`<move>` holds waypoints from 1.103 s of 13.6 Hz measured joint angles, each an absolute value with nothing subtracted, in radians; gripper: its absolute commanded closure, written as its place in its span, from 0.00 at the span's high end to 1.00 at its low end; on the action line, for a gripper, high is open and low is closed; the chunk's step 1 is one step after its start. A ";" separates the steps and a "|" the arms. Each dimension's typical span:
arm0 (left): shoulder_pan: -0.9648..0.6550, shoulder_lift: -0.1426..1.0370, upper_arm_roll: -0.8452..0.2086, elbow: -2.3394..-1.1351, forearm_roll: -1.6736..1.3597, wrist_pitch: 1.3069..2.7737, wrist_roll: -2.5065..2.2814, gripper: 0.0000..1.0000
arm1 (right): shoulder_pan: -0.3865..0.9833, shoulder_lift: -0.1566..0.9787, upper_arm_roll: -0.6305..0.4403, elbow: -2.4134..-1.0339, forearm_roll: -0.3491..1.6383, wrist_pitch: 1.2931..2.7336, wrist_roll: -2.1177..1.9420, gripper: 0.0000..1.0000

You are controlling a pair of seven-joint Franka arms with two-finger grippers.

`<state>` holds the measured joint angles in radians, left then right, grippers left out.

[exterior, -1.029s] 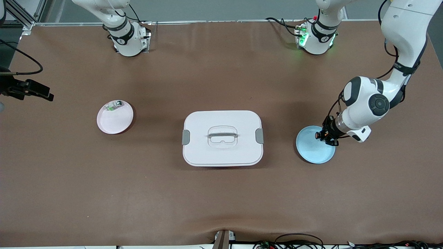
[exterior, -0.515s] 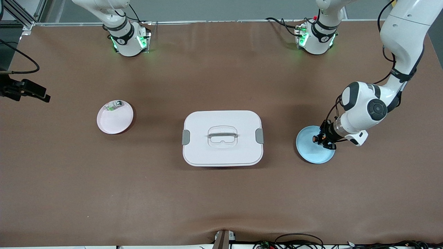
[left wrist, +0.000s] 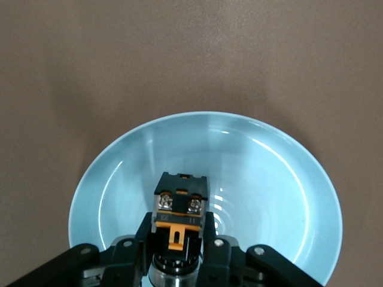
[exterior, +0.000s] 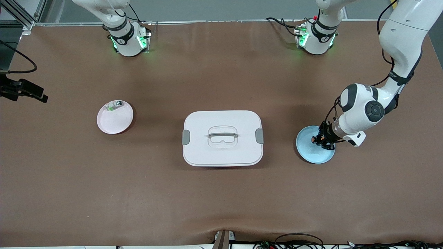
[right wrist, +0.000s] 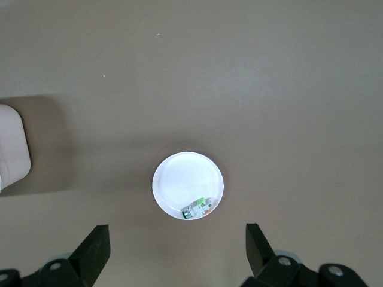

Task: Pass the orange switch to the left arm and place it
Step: 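Lower the switch onto the light-blue plate with the left gripper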

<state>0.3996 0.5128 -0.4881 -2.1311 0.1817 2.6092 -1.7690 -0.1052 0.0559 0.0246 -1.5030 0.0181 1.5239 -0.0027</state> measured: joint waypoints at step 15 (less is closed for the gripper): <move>0.399 0.519 -0.488 -2.118 0.255 2.629 -1.774 1.00 | -0.106 0.056 0.026 -1.489 0.018 1.527 0.138 1.00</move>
<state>0.3991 0.5191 -0.4877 -2.1179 0.2553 2.6291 -1.7739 -0.1063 0.0561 0.0262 -1.4888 0.0179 1.5274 0.1377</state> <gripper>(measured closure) 0.000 0.000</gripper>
